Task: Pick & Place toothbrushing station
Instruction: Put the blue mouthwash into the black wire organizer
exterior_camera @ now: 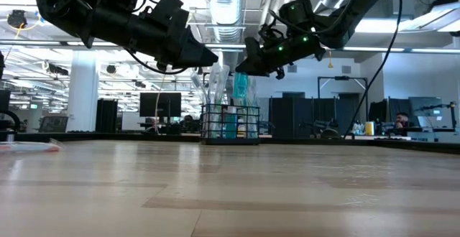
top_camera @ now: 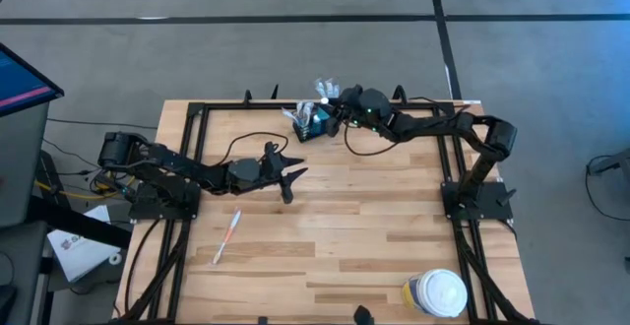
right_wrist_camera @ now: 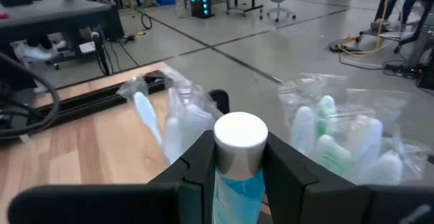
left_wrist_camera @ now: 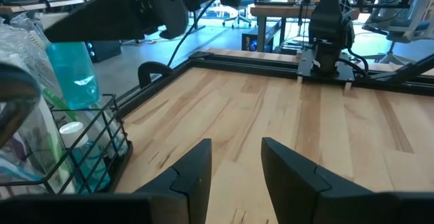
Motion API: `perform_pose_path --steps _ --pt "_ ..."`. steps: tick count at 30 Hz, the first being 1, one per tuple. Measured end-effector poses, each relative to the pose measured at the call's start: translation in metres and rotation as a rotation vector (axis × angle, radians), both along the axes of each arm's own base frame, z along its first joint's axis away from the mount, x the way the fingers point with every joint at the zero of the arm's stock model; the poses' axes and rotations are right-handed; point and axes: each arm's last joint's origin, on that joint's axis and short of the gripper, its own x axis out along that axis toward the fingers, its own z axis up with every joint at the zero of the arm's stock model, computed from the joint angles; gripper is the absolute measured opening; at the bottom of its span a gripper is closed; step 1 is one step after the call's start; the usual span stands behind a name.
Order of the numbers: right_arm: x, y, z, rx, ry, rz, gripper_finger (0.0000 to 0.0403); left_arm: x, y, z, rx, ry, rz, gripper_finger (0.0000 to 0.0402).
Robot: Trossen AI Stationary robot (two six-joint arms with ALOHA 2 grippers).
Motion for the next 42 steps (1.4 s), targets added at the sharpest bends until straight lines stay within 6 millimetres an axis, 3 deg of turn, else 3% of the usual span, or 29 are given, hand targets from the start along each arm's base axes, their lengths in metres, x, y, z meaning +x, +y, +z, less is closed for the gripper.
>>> perform_pose_path --steps 42 --pt "0.0002 0.0018 -0.0011 0.059 -0.028 -0.125 0.0082 0.0004 0.0000 0.0019 -0.001 -0.019 0.000 0.0121"
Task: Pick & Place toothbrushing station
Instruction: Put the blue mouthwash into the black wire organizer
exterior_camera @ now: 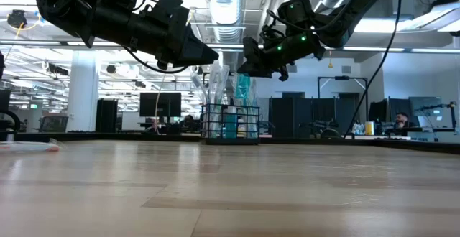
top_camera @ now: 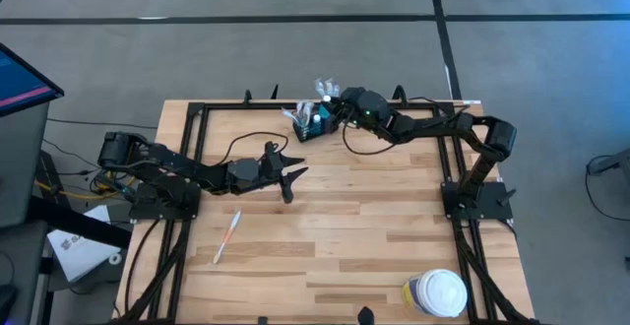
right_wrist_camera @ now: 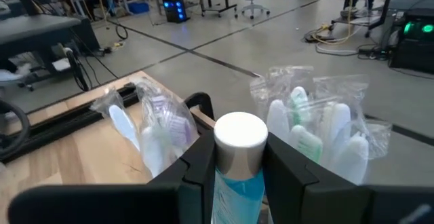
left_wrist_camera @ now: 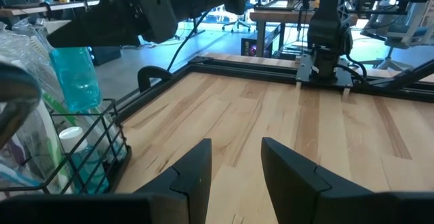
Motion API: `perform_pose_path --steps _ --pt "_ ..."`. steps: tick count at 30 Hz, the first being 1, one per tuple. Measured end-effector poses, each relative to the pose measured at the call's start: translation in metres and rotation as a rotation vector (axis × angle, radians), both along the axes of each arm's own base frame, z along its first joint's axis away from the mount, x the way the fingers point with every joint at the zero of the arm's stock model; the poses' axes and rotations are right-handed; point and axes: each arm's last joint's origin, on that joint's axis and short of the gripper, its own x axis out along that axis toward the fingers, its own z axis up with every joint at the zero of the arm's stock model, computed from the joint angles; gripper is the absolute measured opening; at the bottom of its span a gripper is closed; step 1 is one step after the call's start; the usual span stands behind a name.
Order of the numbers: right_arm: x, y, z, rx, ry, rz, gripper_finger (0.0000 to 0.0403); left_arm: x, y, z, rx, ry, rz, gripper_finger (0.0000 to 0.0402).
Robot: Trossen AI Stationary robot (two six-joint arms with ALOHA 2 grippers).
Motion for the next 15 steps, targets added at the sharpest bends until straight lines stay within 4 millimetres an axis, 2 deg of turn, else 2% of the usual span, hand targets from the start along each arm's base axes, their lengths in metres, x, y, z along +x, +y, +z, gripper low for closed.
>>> perform_pose_path --steps 8,12,15 --pt "0.000 -0.001 0.000 0.004 -0.012 -0.008 0.0082 0.000 0.000 0.001 0.000 -0.006 0.000 0.0121" --pt "0.010 -0.010 -0.017 0.034 -0.021 -0.018 0.0082 0.000 0.000 0.002 -0.001 -0.019 -0.001 0.0121" --pt "0.021 -0.017 -0.018 0.015 -0.018 -0.013 0.0082 0.000 -0.001 0.002 -0.001 -0.021 -0.004 0.0121"
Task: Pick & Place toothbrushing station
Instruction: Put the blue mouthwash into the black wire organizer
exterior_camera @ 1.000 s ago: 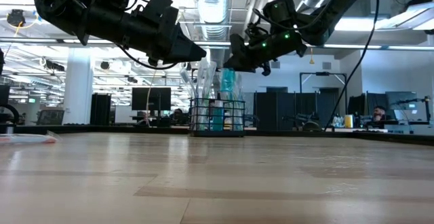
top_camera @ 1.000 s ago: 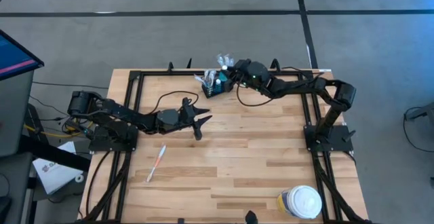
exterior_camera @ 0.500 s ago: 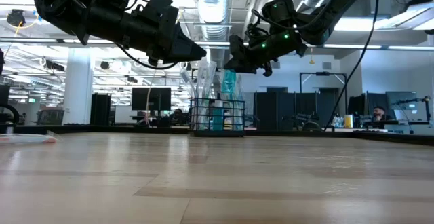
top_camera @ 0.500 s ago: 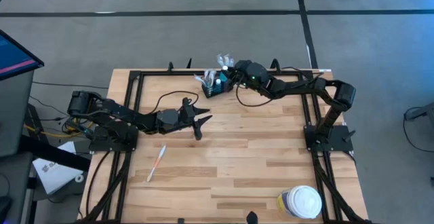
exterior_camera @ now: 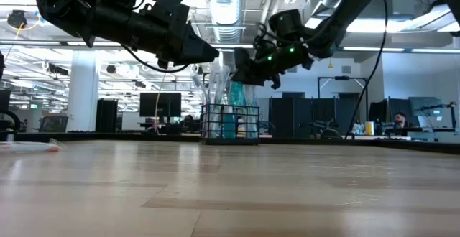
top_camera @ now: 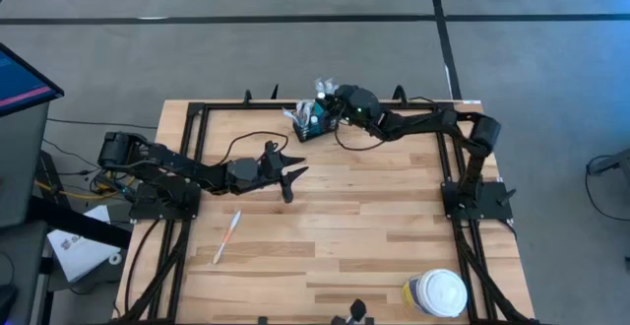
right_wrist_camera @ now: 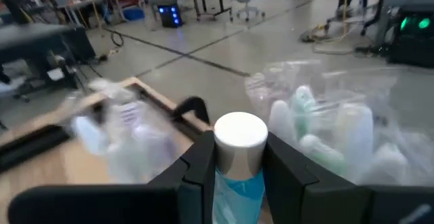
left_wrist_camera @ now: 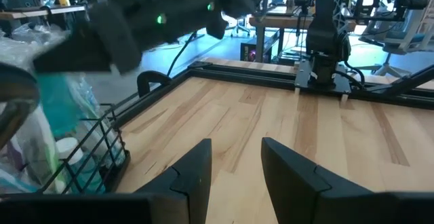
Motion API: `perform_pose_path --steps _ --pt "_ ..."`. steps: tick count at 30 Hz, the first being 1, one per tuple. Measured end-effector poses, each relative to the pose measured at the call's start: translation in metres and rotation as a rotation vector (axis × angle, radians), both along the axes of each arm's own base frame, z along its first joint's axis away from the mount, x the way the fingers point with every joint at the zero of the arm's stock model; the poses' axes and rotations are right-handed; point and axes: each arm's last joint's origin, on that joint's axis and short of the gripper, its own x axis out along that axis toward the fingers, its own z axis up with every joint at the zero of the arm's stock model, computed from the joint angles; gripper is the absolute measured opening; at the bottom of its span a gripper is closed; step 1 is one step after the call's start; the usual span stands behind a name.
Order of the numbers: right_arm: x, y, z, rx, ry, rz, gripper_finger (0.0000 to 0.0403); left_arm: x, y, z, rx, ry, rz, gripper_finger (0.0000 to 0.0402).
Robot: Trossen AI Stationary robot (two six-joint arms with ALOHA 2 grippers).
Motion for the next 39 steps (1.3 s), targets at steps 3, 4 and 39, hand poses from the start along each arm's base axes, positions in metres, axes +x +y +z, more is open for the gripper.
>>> perform_pose_path --steps 3,4,39 --pt "0.001 -0.001 0.002 -0.003 0.037 0.002 0.0082 0.000 0.000 0.000 0.000 0.000 -0.004 0.0121" --pt "0.001 0.000 0.008 -0.017 0.036 0.005 0.0082 0.000 -0.001 0.000 0.000 0.000 -0.008 0.0121" --pt "-0.003 0.003 0.004 0.023 0.122 -0.026 0.0082 0.000 -0.002 0.000 -0.011 -0.008 -0.018 0.0121"
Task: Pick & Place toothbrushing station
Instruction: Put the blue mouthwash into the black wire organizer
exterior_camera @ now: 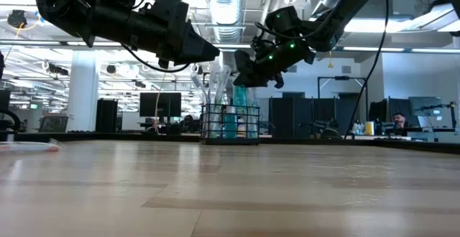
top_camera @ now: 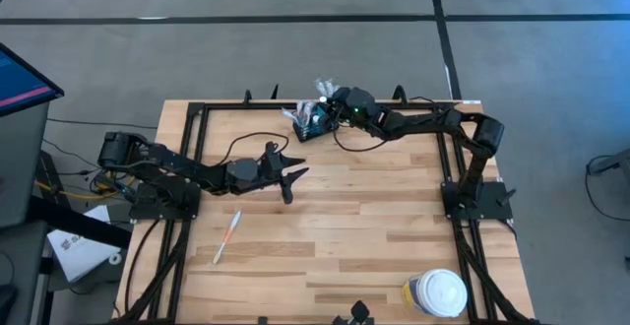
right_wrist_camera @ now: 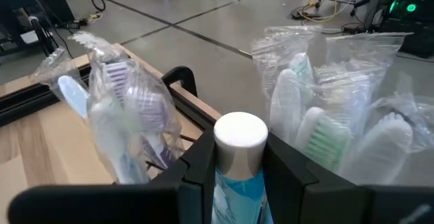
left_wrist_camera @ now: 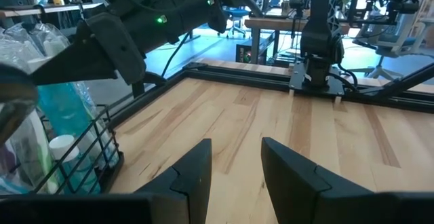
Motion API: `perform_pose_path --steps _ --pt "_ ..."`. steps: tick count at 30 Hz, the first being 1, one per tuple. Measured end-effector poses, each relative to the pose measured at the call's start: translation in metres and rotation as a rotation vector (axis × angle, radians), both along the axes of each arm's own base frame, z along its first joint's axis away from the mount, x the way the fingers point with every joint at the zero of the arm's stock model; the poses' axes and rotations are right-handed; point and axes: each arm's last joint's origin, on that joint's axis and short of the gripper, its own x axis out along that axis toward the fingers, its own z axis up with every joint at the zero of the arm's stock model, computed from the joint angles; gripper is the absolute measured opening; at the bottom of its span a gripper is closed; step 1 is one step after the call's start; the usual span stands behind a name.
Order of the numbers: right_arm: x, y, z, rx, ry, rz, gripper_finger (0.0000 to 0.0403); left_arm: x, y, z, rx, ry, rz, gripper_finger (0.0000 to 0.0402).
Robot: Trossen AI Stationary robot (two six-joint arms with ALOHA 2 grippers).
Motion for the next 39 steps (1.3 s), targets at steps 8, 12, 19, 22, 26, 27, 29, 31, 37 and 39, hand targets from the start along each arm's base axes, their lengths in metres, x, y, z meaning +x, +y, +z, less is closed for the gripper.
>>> perform_pose_path --steps 8,12,19,22,26,27,29,31,37,39 --pt "0.004 -0.001 -0.016 0.031 0.009 -0.005 0.0082 0.000 0.000 0.000 -0.003 -0.003 0.000 0.0121" --pt "0.009 0.000 -0.030 0.040 0.030 0.000 0.0082 0.000 0.000 0.000 -0.004 -0.003 -0.003 0.0121" --pt "0.013 -0.001 -0.045 0.066 0.037 -0.003 0.0082 0.000 0.000 0.000 -0.004 -0.003 -0.003 0.0121" --pt "0.015 -0.002 -0.048 0.065 0.029 -0.003 0.0082 0.000 0.000 0.000 -0.004 -0.003 -0.002 0.0121" --pt "0.015 -0.002 -0.048 0.069 0.026 -0.004 0.0082 0.000 0.000 0.000 -0.004 -0.003 -0.001 0.0121" --pt "0.015 -0.002 -0.048 0.067 0.027 -0.003 0.0082 0.000 0.000 0.000 -0.004 -0.003 -0.001 0.0121" --pt "0.015 -0.002 -0.048 0.068 0.027 -0.003 0.0082 0.000 0.000 0.000 -0.004 -0.003 -0.001 0.0121" --pt "0.015 -0.002 -0.048 0.068 0.027 -0.001 0.0082 0.000 0.000 0.000 -0.004 -0.003 -0.001 0.0121" --pt "0.016 0.000 -0.049 0.069 0.030 0.005 0.0110 0.000 0.000 0.000 -0.004 -0.003 0.000 0.0121" --pt "0.016 0.000 -0.049 0.070 0.030 0.005 0.0113 0.000 0.000 0.000 -0.004 -0.003 0.000 0.0121"
